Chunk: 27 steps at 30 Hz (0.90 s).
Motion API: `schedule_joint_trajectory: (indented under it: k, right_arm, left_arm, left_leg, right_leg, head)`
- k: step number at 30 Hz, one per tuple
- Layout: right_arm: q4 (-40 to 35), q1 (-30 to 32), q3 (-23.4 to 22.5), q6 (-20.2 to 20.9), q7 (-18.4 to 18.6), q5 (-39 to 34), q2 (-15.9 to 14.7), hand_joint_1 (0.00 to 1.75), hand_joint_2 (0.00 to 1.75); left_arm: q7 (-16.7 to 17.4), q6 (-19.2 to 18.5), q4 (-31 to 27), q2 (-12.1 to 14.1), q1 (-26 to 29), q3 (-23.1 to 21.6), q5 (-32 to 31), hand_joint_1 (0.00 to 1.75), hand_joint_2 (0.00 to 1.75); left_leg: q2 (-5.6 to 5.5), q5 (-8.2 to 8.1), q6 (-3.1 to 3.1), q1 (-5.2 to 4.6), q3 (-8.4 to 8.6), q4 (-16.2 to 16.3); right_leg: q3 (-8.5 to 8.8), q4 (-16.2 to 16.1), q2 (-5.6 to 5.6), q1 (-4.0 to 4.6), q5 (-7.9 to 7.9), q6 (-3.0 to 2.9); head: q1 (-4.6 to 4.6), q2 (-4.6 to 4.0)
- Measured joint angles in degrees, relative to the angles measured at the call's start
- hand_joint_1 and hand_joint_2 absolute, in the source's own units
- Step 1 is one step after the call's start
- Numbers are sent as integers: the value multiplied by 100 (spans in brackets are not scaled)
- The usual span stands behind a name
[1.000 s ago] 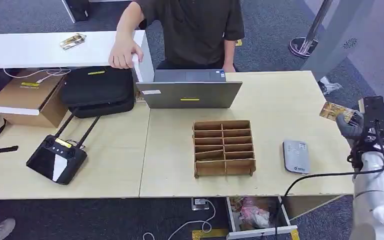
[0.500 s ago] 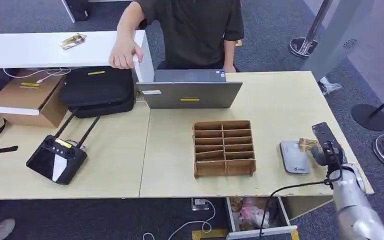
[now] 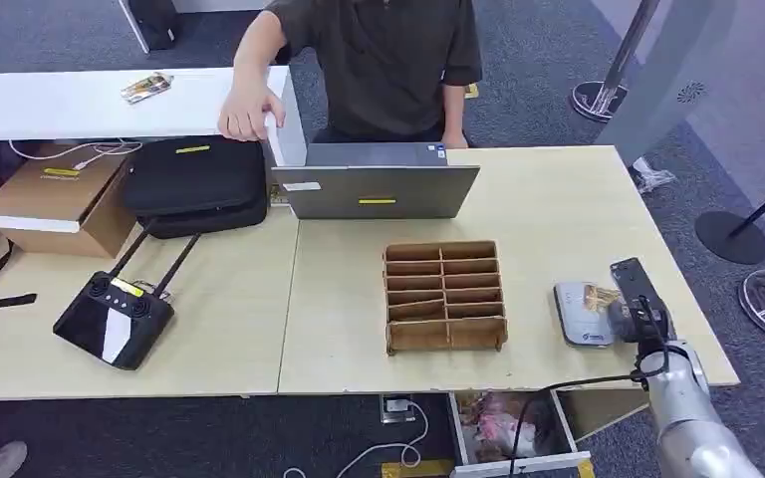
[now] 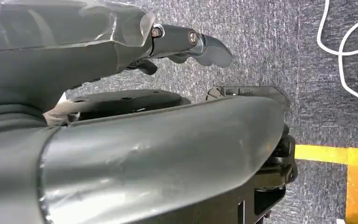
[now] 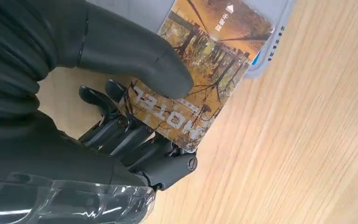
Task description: Pass the card to the sensor for recognition and then transmit it.
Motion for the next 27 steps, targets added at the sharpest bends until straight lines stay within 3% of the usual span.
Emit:
schedule_joint_trajectory:
  k: [5, 16, 20, 27]
  right_arm:
    - [-2, 31, -24, -30, 2, 37, 17, 175, 175]
    - [-212, 225, -109, -735, -210, 206, 79, 175, 175]
    - [-915, 607, -225, -1086, -251, 363, 151, 175, 175]
    - [-2528, 1311, -358, -1036, -20, 647, 295, 175, 175]
  left_arm:
    - [7, 0, 0, 0, 0, -9, 0, 0, 0]
    - [26, 7, 0, -2, 6, -44, 15, 0, 0]
    - [15, 4, 0, -2, 44, -44, 101, 0, 0]
    - [63, -39, -4, -7, 67, -46, 184, 0, 0]
  left_leg:
    - [2, -3, 4, 0, 18, 0]
    - [-2, -6, 10, -2, 16, 1]
    - [-12, -6, 10, -3, 2, 1]
    - [-14, -6, 10, -4, -21, 0]
  right_leg:
    - [20, -5, 2, 0, 0, 1]
    - [26, -9, -5, -1, -1, 4]
    - [19, -8, -14, -2, -4, 7]
    - [-6, -6, -19, -3, -8, 4]
  head:
    - [-2, 0]
    - [-2, 0]
    - [-2, 0]
    - [-2, 0]
